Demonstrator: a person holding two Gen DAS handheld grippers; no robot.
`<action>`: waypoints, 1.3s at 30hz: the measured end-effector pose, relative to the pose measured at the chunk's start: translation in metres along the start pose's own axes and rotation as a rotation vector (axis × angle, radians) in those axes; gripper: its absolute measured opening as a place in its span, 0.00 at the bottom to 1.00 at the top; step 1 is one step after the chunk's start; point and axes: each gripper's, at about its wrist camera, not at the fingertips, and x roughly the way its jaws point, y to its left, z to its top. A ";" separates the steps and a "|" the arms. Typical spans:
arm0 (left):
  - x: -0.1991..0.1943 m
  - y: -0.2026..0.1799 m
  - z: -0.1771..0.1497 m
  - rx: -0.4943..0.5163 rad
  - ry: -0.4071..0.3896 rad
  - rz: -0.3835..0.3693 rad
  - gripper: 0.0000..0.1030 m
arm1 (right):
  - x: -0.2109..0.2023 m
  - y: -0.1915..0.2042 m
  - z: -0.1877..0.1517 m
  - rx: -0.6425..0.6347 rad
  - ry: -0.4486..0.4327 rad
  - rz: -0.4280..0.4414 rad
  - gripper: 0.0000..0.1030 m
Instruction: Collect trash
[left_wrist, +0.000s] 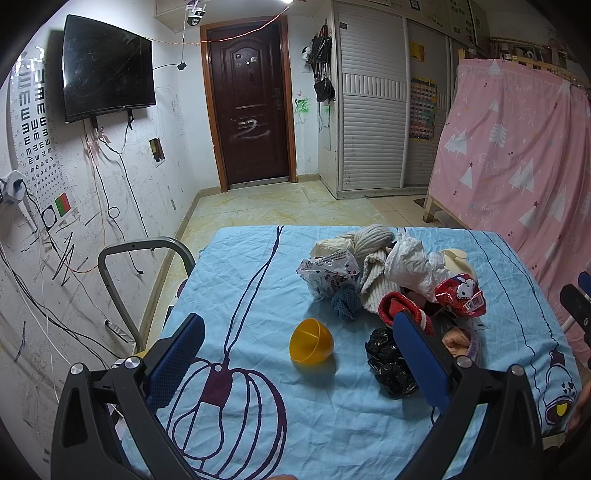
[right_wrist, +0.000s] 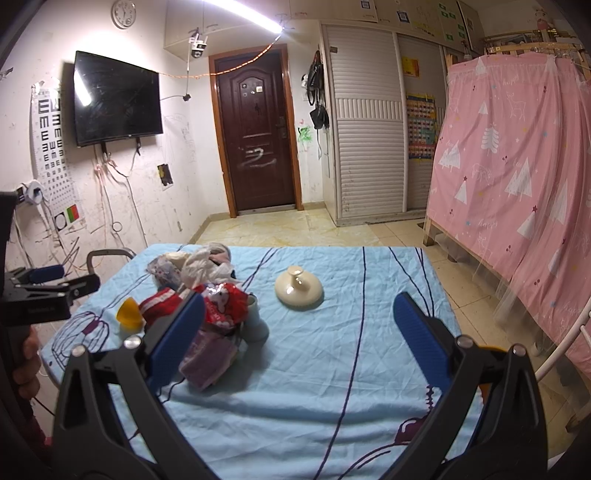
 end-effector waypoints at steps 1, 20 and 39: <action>0.000 0.000 0.000 0.000 0.000 0.000 0.91 | 0.000 0.000 0.000 -0.001 0.001 -0.001 0.94; 0.006 -0.001 -0.002 0.003 0.013 -0.001 0.91 | 0.008 0.005 -0.002 -0.003 0.014 0.005 0.94; 0.060 0.007 -0.006 -0.001 0.128 -0.059 0.90 | 0.058 0.034 -0.005 -0.026 0.153 0.163 0.94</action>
